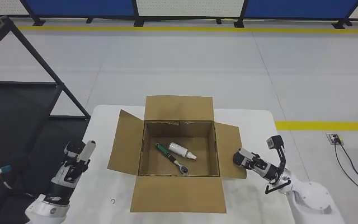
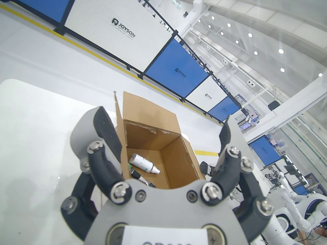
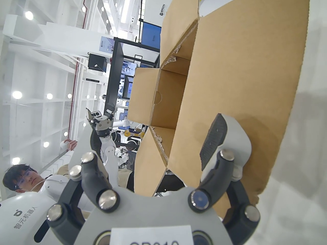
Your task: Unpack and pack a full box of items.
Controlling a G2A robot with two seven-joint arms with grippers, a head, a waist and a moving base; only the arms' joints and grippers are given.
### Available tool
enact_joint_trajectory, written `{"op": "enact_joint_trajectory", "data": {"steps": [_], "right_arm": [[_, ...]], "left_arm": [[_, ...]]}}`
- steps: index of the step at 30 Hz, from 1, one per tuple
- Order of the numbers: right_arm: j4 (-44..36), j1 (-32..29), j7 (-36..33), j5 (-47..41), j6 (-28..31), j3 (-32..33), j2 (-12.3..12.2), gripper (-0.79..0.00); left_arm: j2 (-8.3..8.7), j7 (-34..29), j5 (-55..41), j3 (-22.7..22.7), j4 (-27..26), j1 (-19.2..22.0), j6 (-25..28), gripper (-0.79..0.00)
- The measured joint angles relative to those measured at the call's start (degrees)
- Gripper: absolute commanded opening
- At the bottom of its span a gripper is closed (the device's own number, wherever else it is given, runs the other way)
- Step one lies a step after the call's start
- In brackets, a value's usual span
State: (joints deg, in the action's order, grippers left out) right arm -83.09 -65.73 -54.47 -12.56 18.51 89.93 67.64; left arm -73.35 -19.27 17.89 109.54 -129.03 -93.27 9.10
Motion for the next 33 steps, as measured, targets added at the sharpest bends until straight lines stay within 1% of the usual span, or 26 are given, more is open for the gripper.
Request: {"op": "enact_joint_trajectory", "data": {"steps": [3, 8, 12, 14, 18, 21, 24, 27, 29, 31, 33], "right_arm": [[0.2, 0.2, 0.2, 0.2, -0.4, -0.2, -0.2, 0.000], [-1.9, 0.3, 0.8, 0.9, -1.0, -0.3, -0.5, 0.000], [-7.4, 1.2, 0.5, 1.4, -1.5, -0.3, -0.8, 0.000], [-11.2, 2.1, -0.2, 2.8, -2.8, -1.0, -1.0, 0.000], [-17.4, 5.3, -1.1, 7.7, -6.9, -4.6, -1.1, 0.000], [-19.7, 9.0, -2.8, 11.5, -10.1, -9.4, -0.9, 0.000], [-18.4, 14.0, -4.8, 16.4, -13.0, -15.6, -0.5, 0.000], [-14.8, 19.6, -5.3, 20.3, -15.1, -22.5, 0.4, 0.000], [-11.3, 23.3, -5.5, 20.2, -15.8, -27.0, 1.3, 0.000], [-7.5, 26.4, -5.4, 17.1, -15.9, -30.0, 2.2, 0.000], [-5.6, 27.8, -5.2, 15.6, -15.8, -30.8, 2.5, 0.000]], "left_arm": [[0.08, -1.2, -2.1, 1.5, 0.6, -1.7, 1.5, 0.000], [0.09, -1.2, -2.0, 1.5, 0.6, -1.7, 1.5, 0.000], [0.09, -1.2, -2.0, 1.5, 0.6, -1.7, 1.5, 0.000], [0.09, -1.2, -2.0, 1.5, 0.6, -1.7, 1.5, 0.000], [0.08, -0.4, -2.3, 1.6, 0.8, -1.5, 1.0, 0.000], [0.05, 1.1, -3.7, 2.7, 1.3, -1.6, -0.4, 0.000], [0.05, 1.5, -5.9, 4.5, 2.0, -2.3, -1.6, 0.000], [0.04, 1.7, -8.4, 6.5, 2.7, -3.3, -2.0, 0.000], [0.03, 0.6, -11.2, 7.4, 3.1, -4.2, -2.7, 0.000], [0.16, -2.1, -14.0, 8.4, 3.5, -4.7, -2.7, 0.000], [0.22, -2.9, -14.1, 8.7, 3.6, -4.8, -2.5, 0.000]]}}
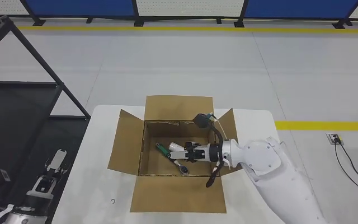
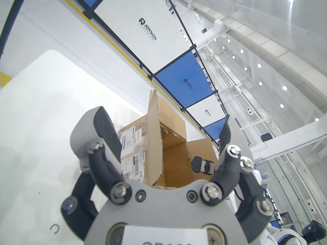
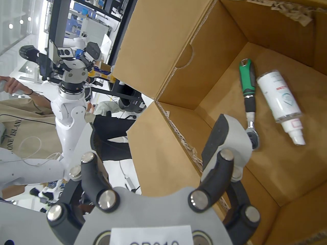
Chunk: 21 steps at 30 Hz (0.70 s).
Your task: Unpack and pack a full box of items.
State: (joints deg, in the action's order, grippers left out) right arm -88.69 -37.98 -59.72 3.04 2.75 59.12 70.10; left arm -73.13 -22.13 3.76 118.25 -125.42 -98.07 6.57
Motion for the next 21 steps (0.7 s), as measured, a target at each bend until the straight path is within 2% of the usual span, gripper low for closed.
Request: {"op": "enact_joint_trajectory", "data": {"steps": [12, 15, 19, 21], "right_arm": [[-0.2, -0.2, 0.1, 0.0, 0.1, 0.1, 0.0, 0.000], [0.4, -0.1, 1.6, -0.2, 2.2, -2.0, 0.4, 0.000], [4.7, 6.2, -0.8, 7.4, 6.1, -8.9, 1.9, 0.000], [7.4, 9.5, -1.0, 11.9, 5.4, -12.3, 2.8, 0.000]], "left_arm": [[-0.01, 0.1, 0.2, -0.1, 0.0, 0.0, 0.0, 0.000], [0.07, -0.6, -0.2, -1.1, -0.6, 0.4, -0.2, 0.000], [0.27, -1.3, 0.5, -2.1, -1.5, 1.3, -1.6, 0.000], [0.35, -1.7, 0.5, -2.4, -1.8, 1.5, -1.8, 0.000]]}}
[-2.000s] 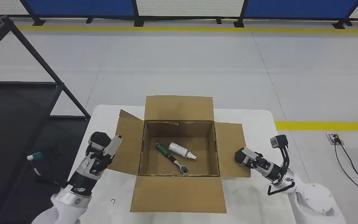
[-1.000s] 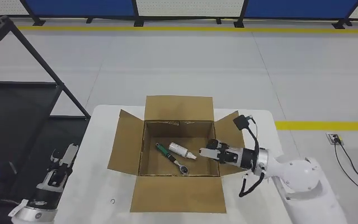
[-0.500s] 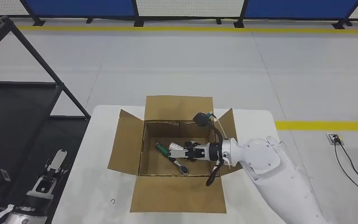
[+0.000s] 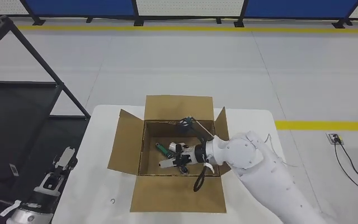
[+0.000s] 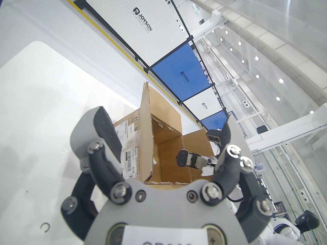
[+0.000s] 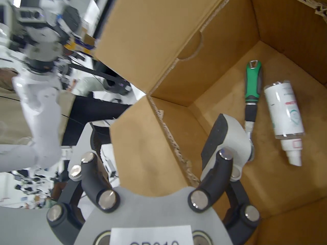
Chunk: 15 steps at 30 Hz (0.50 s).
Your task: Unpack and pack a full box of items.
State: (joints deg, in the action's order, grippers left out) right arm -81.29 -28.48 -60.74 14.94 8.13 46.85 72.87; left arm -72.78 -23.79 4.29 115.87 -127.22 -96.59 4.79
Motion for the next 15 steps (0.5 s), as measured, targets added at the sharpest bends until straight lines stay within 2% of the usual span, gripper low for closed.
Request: {"op": "enact_joint_trajectory", "data": {"steps": [2, 7, 15], "right_arm": [[3.0, 3.5, -0.2, 4.8, -1.3, -4.1, 1.2, 0.000], [12.4, 10.0, 0.3, 9.9, -1.3, -11.8, 4.7, 0.000], [25.7, 16.0, 1.6, 11.8, -0.4, -19.0, 10.1, 0.000]], "left_arm": [[0.06, -0.3, -0.4, -0.1, -0.2, -0.1, 0.0, 0.000], [0.12, -0.5, -1.6, 0.6, -0.7, -1.2, 0.7, 0.000], [0.21, -2.6, -7.9, 2.7, -0.6, -3.0, 2.7, 0.000]]}}
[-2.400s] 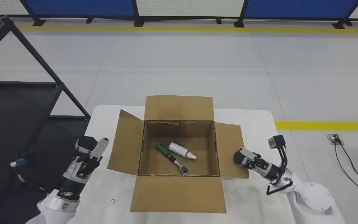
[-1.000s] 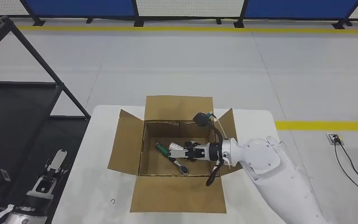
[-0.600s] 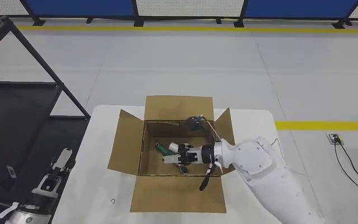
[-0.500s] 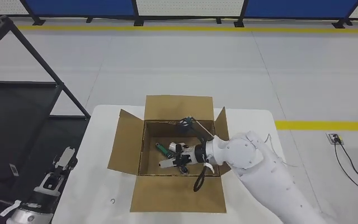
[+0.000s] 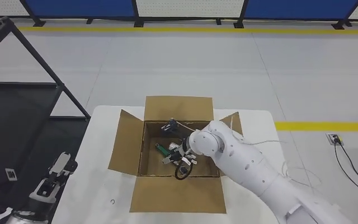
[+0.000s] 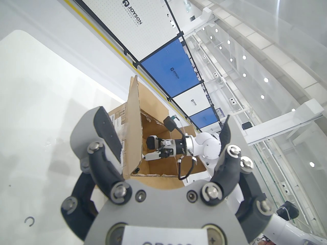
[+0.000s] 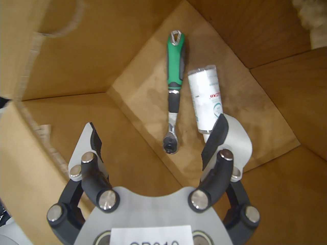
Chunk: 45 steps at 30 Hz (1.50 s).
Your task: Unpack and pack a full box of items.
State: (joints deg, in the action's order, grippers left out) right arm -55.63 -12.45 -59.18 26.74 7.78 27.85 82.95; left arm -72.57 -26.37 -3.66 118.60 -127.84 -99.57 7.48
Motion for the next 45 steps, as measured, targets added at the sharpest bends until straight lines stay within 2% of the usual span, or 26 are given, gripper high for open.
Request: {"op": "enact_joint_trajectory", "data": {"steps": [6, 14, 25, 35, 39, 40, 41, 42, 43, 44, 45], "right_arm": [[4.4, 2.2, 1.6, 0.3, 1.1, -2.1, 3.1, 0.000], [7.5, 3.5, 0.6, 3.7, -2.9, -3.8, 5.6, 0.000], [7.9, 2.8, 1.5, 4.0, -2.9, -3.8, 5.7, 0.000], [9.3, 2.2, 4.6, 15.5, -1.2, -6.6, 6.7, -0.006], [11.1, 2.4, 3.4, 17.6, -1.1, -7.2, 7.6, -0.095], [11.9, 2.5, 3.3, 18.0, -0.8, -7.4, 7.9, -0.142], [12.4, 2.5, 3.3, 18.3, -0.7, -7.4, 8.2, -0.206], [13.0, 2.5, 3.4, 18.4, -0.6, -7.5, 8.5, -0.345], [13.7, 2.5, 3.5, 18.6, -0.4, -7.5, 8.8, -0.397], [14.2, 2.5, 3.6, 18.7, -0.2, -7.5, 9.1, -0.363], [14.8, 2.6, 3.6, 18.7, -0.2, -7.5, 9.4, -0.366]], "left_arm": [[0.12, -0.5, -0.9, 0.9, -0.1, -0.9, 0.7, 0.000], [0.31, -0.4, -0.6, 0.4, -0.7, -0.7, 0.4, 0.000], [0.33, -0.3, -0.5, 0.3, -0.7, -0.7, 0.4, 0.000], [0.33, -0.3, -0.5, 0.3, -0.7, -0.7, 0.4, 0.000], [0.33, -0.3, -0.5, 0.3, -0.7, -0.7, 0.4, 0.000], [0.33, -0.3, -0.5, 0.3, -0.7, -0.7, 0.4, 0.000], [0.33, -0.3, -0.5, 0.3, -0.7, -0.7, 0.4, 0.000], [0.33, -0.3, -0.5, 0.3, -0.7, -0.7, 0.4, 0.000], [0.33, -0.3, -0.5, 0.3, -0.7, -0.7, 0.4, 0.000], [0.33, -0.3, -0.5, 0.3, -0.7, -0.7, 0.4, 0.000], [0.33, -0.3, -0.5, 0.3, -0.7, -0.7, 0.4, 0.000]]}}
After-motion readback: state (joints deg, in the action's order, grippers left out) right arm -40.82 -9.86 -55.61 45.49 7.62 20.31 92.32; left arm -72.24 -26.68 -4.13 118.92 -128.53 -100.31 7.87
